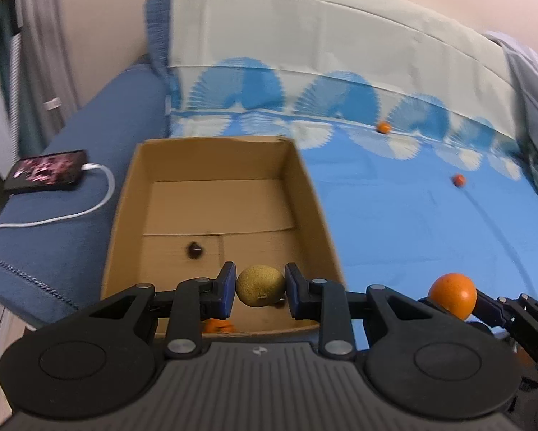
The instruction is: Organize fruits
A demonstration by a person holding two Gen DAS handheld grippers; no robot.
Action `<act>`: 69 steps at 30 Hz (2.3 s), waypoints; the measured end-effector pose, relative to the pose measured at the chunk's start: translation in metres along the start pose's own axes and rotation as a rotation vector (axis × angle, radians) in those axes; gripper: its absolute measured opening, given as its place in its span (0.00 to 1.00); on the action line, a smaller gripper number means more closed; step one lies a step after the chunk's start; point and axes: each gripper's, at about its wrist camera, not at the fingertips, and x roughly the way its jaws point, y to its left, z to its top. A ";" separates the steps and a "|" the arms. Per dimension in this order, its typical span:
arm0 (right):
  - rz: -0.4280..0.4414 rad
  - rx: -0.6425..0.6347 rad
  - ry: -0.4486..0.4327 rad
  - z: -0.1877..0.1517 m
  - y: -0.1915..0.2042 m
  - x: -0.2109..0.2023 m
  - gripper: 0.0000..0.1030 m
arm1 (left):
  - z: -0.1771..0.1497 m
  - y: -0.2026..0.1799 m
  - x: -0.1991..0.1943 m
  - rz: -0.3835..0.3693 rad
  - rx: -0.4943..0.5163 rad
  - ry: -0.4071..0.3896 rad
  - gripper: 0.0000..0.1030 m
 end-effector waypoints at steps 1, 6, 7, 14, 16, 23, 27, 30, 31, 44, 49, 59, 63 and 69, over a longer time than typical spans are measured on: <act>0.009 -0.006 0.007 0.002 0.002 0.006 0.39 | 0.001 0.007 0.002 0.011 -0.013 0.003 0.32; 0.047 -0.038 0.065 0.012 0.015 0.048 0.39 | 0.006 0.041 0.023 0.050 -0.083 0.025 0.32; 0.050 -0.046 0.075 0.014 0.018 0.056 0.39 | 0.007 0.048 0.029 0.053 -0.094 0.031 0.32; 0.053 -0.089 0.158 0.017 0.037 0.113 0.39 | 0.008 0.070 0.081 0.065 -0.085 0.100 0.32; 0.049 -0.095 0.181 0.016 0.040 0.129 0.39 | 0.006 0.075 0.098 0.072 -0.085 0.125 0.32; 0.044 -0.155 0.271 0.002 0.050 0.171 0.39 | -0.004 0.090 0.145 0.091 -0.081 0.203 0.32; 0.040 -0.161 0.310 -0.006 0.052 0.190 0.39 | -0.006 0.096 0.161 0.100 -0.067 0.226 0.32; 0.039 -0.166 0.329 -0.009 0.054 0.199 0.39 | -0.007 0.096 0.171 0.108 -0.055 0.234 0.32; 0.040 -0.168 0.335 -0.010 0.054 0.202 0.39 | -0.007 0.096 0.175 0.110 -0.051 0.239 0.32; 0.053 -0.248 0.318 -0.006 0.065 0.181 0.87 | -0.010 0.088 0.161 0.124 0.004 0.200 1.00; -0.018 -0.110 0.319 -0.006 0.056 0.148 0.92 | -0.023 0.085 0.126 0.157 -0.012 0.193 1.00; -0.089 -0.076 0.134 -0.002 0.061 0.068 0.98 | -0.059 0.060 0.053 0.181 -0.013 0.083 1.00; -0.079 -0.100 0.074 -0.003 0.064 0.038 0.99 | -0.066 0.051 0.033 0.178 0.005 0.042 1.00; -0.088 -0.198 0.040 -0.017 0.071 0.008 0.99 | -0.079 0.038 0.010 0.172 0.019 0.010 1.00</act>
